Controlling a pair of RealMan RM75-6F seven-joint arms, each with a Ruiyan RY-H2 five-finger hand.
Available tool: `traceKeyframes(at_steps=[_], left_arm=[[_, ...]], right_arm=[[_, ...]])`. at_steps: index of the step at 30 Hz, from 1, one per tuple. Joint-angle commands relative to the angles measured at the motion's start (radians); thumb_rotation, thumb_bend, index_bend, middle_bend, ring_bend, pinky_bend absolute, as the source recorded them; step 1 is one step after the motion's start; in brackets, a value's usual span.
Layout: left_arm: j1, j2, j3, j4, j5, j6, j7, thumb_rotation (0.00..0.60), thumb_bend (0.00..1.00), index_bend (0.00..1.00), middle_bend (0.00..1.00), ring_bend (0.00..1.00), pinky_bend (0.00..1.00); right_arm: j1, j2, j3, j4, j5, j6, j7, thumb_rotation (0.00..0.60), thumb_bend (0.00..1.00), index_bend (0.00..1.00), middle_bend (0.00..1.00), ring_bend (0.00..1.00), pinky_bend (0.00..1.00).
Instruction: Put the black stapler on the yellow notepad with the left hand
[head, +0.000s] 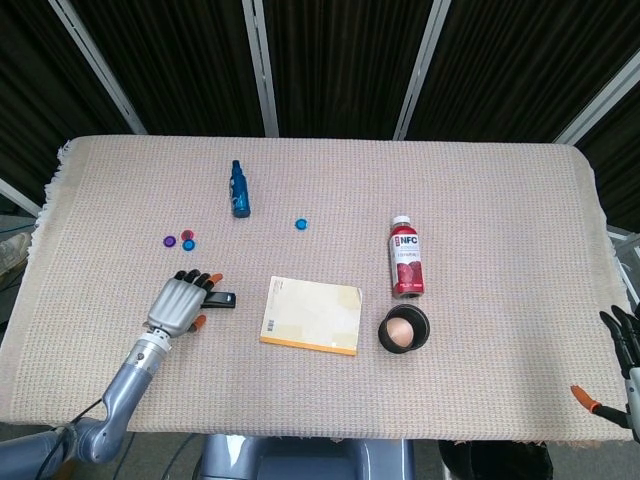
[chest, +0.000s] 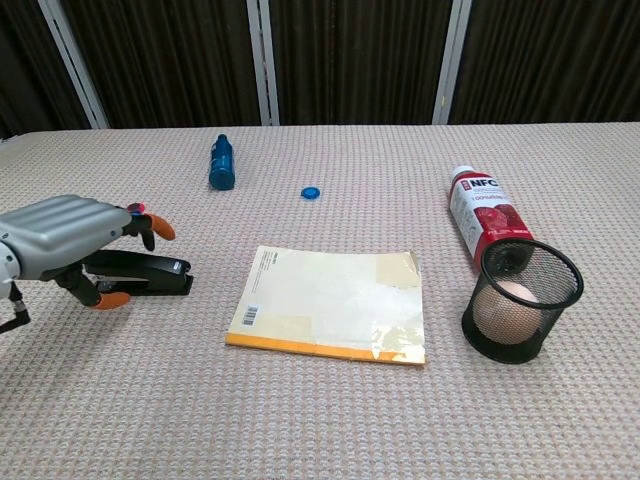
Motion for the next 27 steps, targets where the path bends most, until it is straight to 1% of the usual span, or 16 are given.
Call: traceKeyframes(at_steps=[1,6,10,13,17,21,23,27], left_arm=[[-0.014,-0.016,0.004,0.016,0.007,-0.006,-0.017,0.6,0.33,0.28,0.4,0.31,0.38],[-0.03,-0.034,0.005,0.043,0.012,-0.007,-0.042,0.6,0.43,0.41,0.51,0.42,0.49],[-0.033,-0.043,0.0,0.062,0.014,0.014,-0.049,0.6,0.54,0.44,0.56,0.5,0.54],[-0.032,-0.042,0.002,0.055,0.034,0.036,-0.075,0.6,0.58,0.48,0.58,0.52,0.56],[-0.037,-0.015,0.008,0.001,0.067,0.041,-0.121,0.6,0.59,0.49,0.58,0.53,0.56],[-0.062,0.008,0.007,-0.063,0.073,0.006,-0.14,0.6,0.57,0.49,0.58,0.52,0.56],[-0.082,0.001,-0.002,-0.074,0.067,-0.013,-0.133,0.6,0.57,0.5,0.58,0.52,0.56],[-0.129,-0.049,-0.038,-0.064,0.027,-0.045,-0.115,0.6,0.53,0.5,0.58,0.52,0.56]], right_arm=[[0.001,0.001,0.003,0.004,0.008,-0.008,0.006,0.6,0.09,0.0,0.0,0.0,0.0],[0.002,0.01,0.006,0.0,0.019,-0.018,0.016,0.6,0.08,0.0,0.0,0.0,0.0],[-0.007,0.017,0.009,0.001,0.023,-0.002,0.04,0.6,0.09,0.0,0.0,0.0,0.0],[-0.01,0.02,0.009,0.006,0.023,0.001,0.057,0.6,0.09,0.0,0.0,0.0,0.0],[-0.006,0.018,0.008,0.004,0.018,-0.009,0.048,0.6,0.09,0.0,0.0,0.0,0.0],[-0.002,0.022,0.004,-0.003,0.013,-0.02,0.05,0.6,0.08,0.0,0.0,0.0,0.0],[-0.004,0.026,0.002,-0.002,0.006,-0.015,0.062,0.6,0.08,0.0,0.0,0.0,0.0],[-0.014,0.031,0.001,0.008,-0.003,0.007,0.092,0.6,0.08,0.0,0.0,0.0,0.0]])
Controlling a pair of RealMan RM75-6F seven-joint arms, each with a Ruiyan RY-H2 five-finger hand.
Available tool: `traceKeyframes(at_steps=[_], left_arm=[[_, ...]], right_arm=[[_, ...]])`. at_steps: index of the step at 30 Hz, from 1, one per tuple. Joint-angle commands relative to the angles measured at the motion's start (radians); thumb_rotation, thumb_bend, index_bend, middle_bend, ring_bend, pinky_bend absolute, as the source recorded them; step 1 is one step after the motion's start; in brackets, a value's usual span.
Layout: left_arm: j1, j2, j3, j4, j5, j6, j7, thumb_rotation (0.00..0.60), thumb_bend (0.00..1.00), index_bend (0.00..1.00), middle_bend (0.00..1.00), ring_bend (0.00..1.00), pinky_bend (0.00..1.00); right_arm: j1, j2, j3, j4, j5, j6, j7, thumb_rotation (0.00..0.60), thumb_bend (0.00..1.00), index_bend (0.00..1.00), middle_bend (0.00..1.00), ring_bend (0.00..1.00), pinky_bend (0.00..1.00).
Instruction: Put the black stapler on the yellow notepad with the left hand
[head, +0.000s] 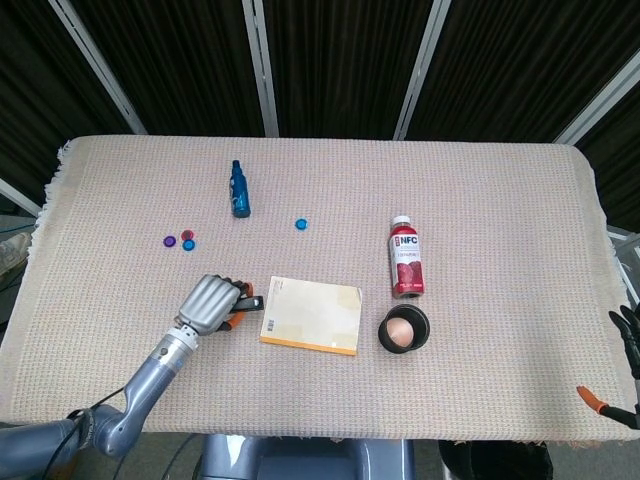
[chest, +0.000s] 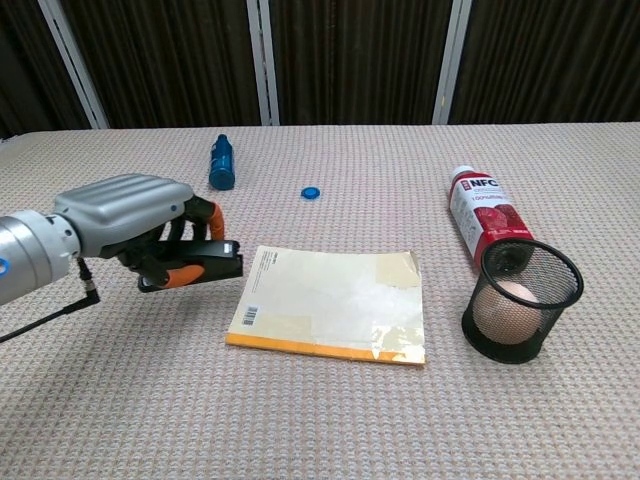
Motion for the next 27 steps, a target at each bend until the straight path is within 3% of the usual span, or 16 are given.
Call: traceKeyframes(at_steps=[1,7,17,20,22,24,27], left_arm=[[-0.043,-0.047,-0.033,0.008,-0.033,-0.024,0.021,0.6,0.52,0.49,0.58,0.52,0.56],[-0.127,-0.157,-0.085,0.074,-0.077,-0.056,0.054,0.6,0.5,0.49,0.57,0.52,0.56],[-0.257,-0.3,-0.127,0.207,-0.131,-0.139,0.081,0.6,0.47,0.47,0.54,0.51,0.56],[-0.278,-0.328,-0.127,0.239,-0.139,-0.144,0.08,0.6,0.39,0.36,0.48,0.49,0.55],[-0.286,-0.335,-0.125,0.242,-0.154,-0.156,0.079,0.6,0.31,0.17,0.36,0.45,0.52],[-0.287,-0.321,-0.12,0.212,-0.168,-0.173,0.071,0.6,0.27,0.04,0.25,0.41,0.49],[-0.27,-0.257,-0.11,0.113,-0.164,-0.162,0.057,0.6,0.23,0.0,0.14,0.31,0.46]], right_arm=[[-0.007,0.004,-0.001,0.01,-0.006,0.013,0.023,0.6,0.08,0.0,0.0,0.0,0.0],[-0.008,0.012,0.002,0.027,-0.001,0.015,0.074,0.6,0.09,0.0,0.0,0.0,0.0],[0.008,0.024,0.018,0.033,0.04,-0.023,0.116,0.6,0.08,0.0,0.0,0.0,0.0],[0.002,0.027,0.021,0.035,0.049,-0.017,0.125,0.6,0.08,0.0,0.0,0.0,0.0],[-0.004,0.027,0.021,0.039,0.045,-0.006,0.133,0.6,0.08,0.0,0.0,0.0,0.0],[-0.01,0.024,0.024,0.045,0.047,0.007,0.136,0.6,0.08,0.0,0.0,0.0,0.0],[-0.018,0.017,0.033,0.048,0.063,0.019,0.134,0.6,0.08,0.0,0.0,0.0,0.0]])
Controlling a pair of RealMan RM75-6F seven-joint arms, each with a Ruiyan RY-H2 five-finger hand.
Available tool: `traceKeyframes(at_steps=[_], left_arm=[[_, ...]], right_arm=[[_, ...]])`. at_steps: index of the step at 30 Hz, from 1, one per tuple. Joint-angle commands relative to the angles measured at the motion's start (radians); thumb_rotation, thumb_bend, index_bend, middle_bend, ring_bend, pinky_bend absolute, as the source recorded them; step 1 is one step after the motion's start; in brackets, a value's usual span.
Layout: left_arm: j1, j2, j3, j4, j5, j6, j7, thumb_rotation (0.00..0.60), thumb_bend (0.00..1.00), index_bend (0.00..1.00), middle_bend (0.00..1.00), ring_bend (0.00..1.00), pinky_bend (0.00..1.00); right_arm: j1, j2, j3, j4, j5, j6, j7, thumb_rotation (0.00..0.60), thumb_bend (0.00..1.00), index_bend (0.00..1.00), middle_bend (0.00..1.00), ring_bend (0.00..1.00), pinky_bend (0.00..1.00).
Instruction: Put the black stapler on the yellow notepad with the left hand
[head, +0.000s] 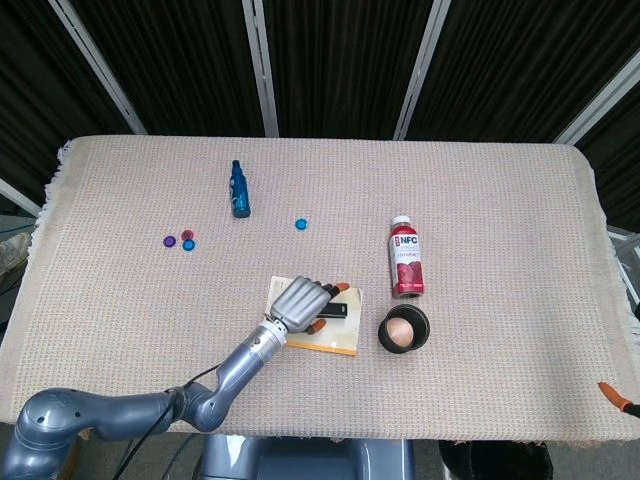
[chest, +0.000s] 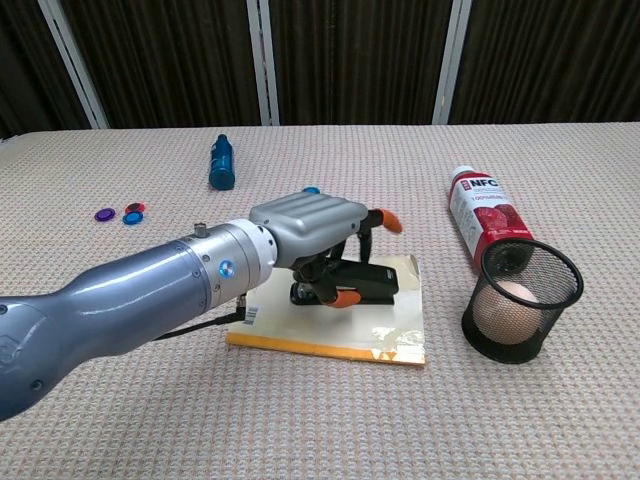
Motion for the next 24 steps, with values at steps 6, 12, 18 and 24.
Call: traceKeyframes(at_steps=[6,12,18,24], left_arm=[[0.084,0.242,0.05,-0.315,0.033,0.109,0.02,0.6,0.22,0.0,0.04,0.22,0.41],[0.264,0.476,0.155,-0.525,0.164,0.381,0.083,0.6,0.23,0.0,0.0,0.06,0.3],[0.505,0.61,0.316,-0.54,0.311,0.703,0.098,0.6,0.23,0.0,0.0,0.0,0.2],[0.623,0.633,0.372,-0.428,0.422,0.845,-0.07,0.6,0.23,0.0,0.0,0.0,0.17]], right_arm=[[0.001,-0.015,0.004,-0.011,0.003,-0.007,-0.057,0.6,0.09,0.0,0.0,0.0,0.0],[0.013,-0.033,0.007,-0.034,0.002,-0.023,-0.141,0.6,0.08,0.0,0.0,0.0,0.0],[0.02,-0.056,0.005,-0.056,-0.009,-0.03,-0.22,0.6,0.08,0.0,0.0,0.0,0.0],[0.02,-0.079,0.0,-0.065,-0.024,-0.025,-0.284,0.6,0.08,0.0,0.0,0.0,0.0]])
